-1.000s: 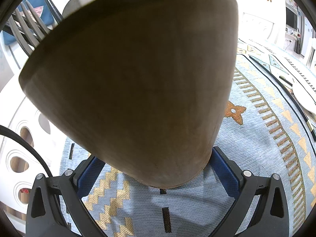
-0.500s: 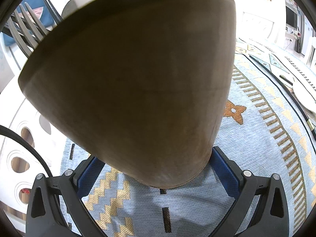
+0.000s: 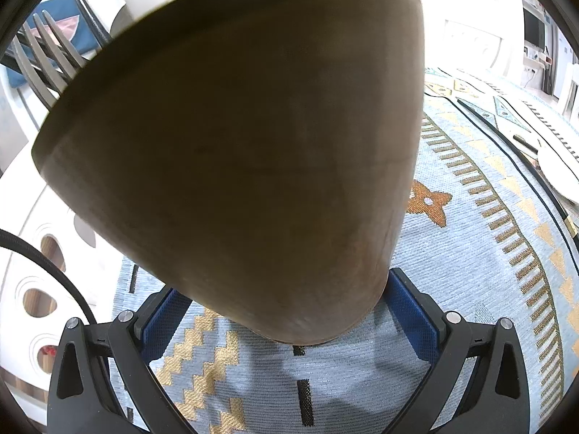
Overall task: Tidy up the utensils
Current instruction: 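Move the right gripper down to a white ceramic spoon on the cloth, then close the right gripper on the white ceramic spoon's handle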
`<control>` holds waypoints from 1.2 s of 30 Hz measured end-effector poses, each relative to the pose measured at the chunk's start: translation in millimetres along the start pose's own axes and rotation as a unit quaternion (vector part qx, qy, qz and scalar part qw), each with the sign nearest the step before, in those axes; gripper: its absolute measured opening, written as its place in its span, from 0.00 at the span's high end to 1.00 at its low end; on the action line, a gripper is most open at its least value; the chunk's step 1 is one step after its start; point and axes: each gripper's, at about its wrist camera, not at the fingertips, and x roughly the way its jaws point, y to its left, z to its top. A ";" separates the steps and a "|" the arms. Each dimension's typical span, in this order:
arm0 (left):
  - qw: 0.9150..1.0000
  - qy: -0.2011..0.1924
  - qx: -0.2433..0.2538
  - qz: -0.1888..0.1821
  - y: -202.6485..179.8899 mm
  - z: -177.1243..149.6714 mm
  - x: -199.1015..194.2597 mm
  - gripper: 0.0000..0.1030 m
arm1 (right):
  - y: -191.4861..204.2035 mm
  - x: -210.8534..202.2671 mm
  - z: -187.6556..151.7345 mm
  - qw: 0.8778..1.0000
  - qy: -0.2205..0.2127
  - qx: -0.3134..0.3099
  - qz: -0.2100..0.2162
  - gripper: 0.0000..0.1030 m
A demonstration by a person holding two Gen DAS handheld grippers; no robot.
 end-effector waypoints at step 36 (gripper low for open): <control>1.000 0.000 0.000 0.001 -1.8 0.5 0.6 0.00 | -19.1 95.8 -16.5 0.993 0.116 -0.004 -0.009 0.66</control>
